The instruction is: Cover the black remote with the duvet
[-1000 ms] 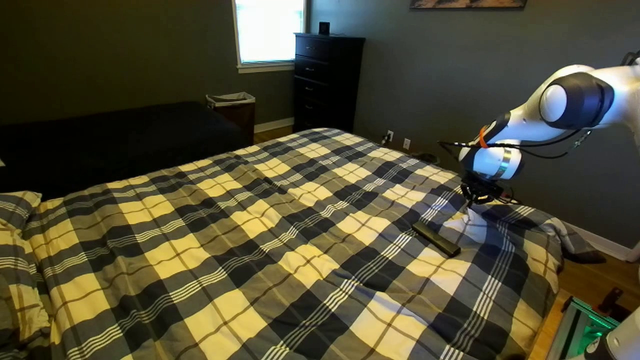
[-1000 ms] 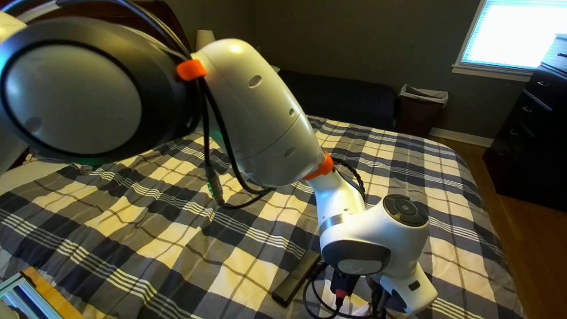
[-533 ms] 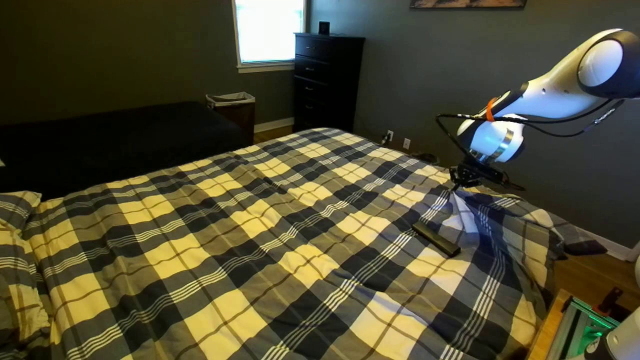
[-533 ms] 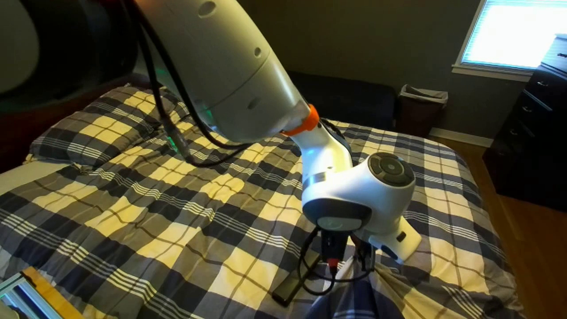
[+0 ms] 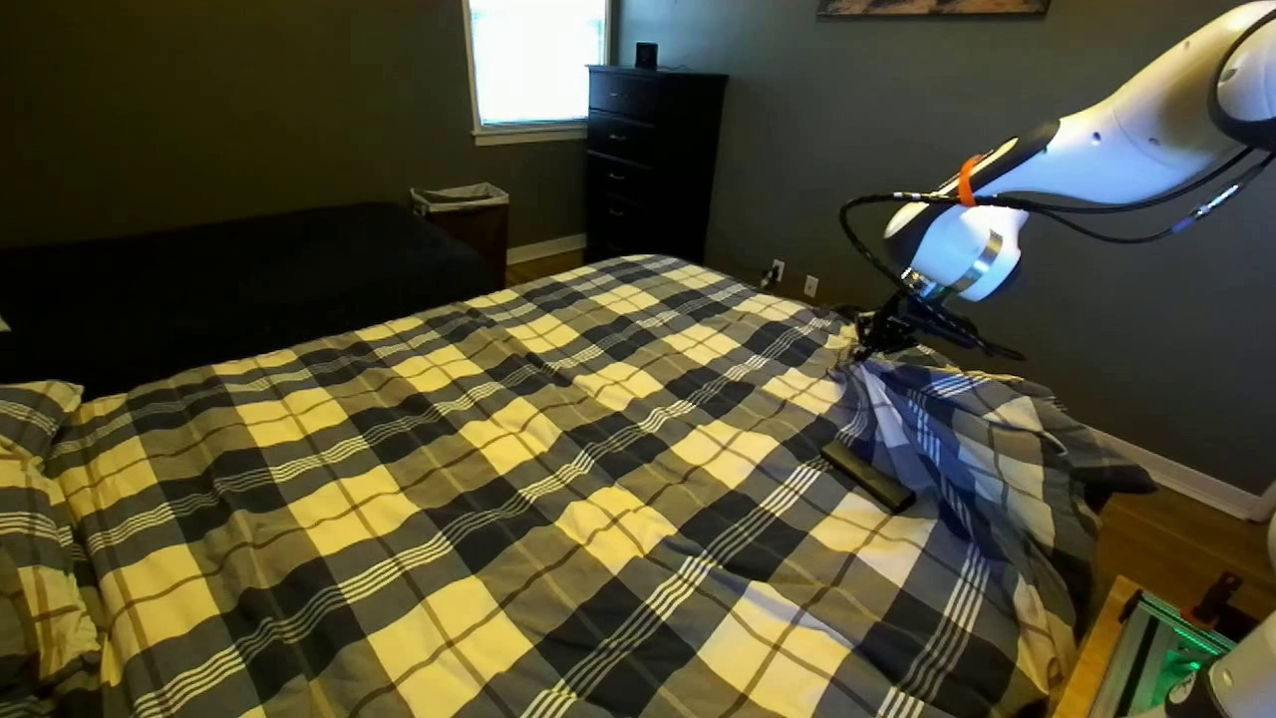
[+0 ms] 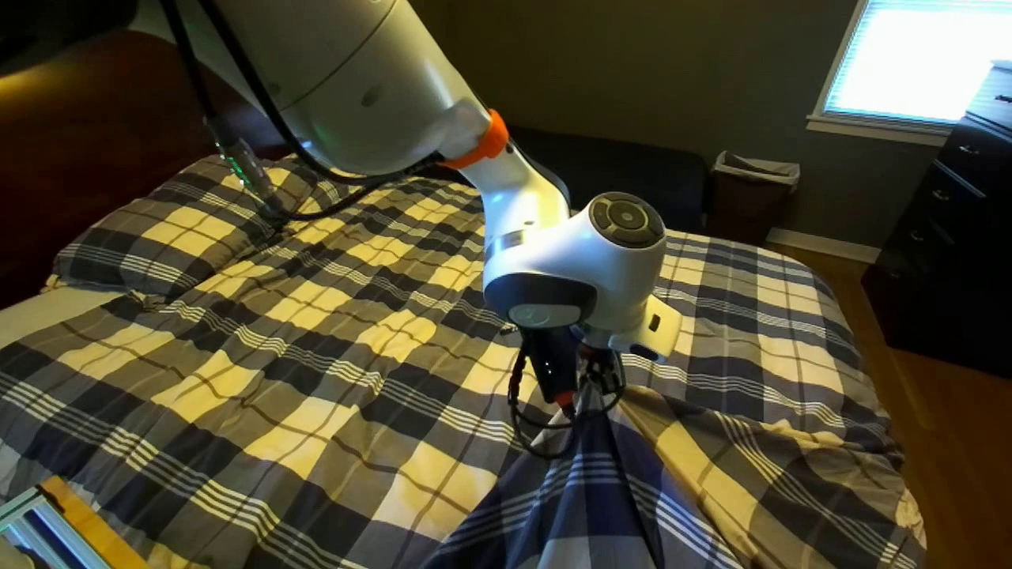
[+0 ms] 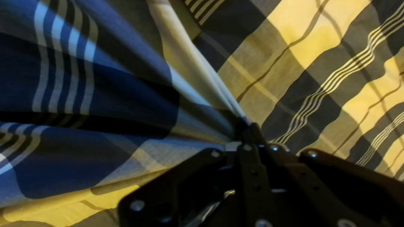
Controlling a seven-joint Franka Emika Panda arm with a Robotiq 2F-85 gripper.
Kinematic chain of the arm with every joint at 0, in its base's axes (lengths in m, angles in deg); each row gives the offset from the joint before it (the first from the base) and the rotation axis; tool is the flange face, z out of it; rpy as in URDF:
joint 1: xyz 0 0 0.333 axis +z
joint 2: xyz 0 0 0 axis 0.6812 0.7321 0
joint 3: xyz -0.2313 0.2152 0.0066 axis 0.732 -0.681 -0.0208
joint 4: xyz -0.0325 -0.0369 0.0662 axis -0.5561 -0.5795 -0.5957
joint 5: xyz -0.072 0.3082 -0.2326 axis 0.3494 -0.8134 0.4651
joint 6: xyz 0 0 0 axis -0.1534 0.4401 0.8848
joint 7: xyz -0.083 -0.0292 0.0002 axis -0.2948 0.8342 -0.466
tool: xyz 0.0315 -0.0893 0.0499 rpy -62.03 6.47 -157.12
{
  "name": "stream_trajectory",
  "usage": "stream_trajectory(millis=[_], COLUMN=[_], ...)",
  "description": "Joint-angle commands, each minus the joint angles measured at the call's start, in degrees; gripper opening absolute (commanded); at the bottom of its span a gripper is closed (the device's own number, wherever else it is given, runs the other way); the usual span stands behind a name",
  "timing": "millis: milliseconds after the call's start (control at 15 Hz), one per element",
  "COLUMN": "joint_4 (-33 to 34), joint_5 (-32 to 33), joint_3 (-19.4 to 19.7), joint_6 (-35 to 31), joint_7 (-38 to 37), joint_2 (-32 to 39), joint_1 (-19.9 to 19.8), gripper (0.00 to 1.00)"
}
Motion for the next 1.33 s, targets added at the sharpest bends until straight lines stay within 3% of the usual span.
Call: stream_trajectory(millis=[0,267,467,800,1267], joint_4=[-3.7,-6.5,-8.9,-14.2,-19.3], joint_5=[-4.7,-11.1,-15.6,-19.6,-17.4], joint_3=[-2.7,-4.9,-4.0,1.4,9.8], joint_6=[1.4,2.6,6.1,13.3,16.5], joint_7=[9.6,22.1,29.8,39.4,42.1], joint_2=[-4.1,-7.1,-10.5,-17.6,-24.1], joint_1=[0.1,0.0,1.8,7.2,17.4], gripper=[0.00,0.00,0.00,0.00,0.00])
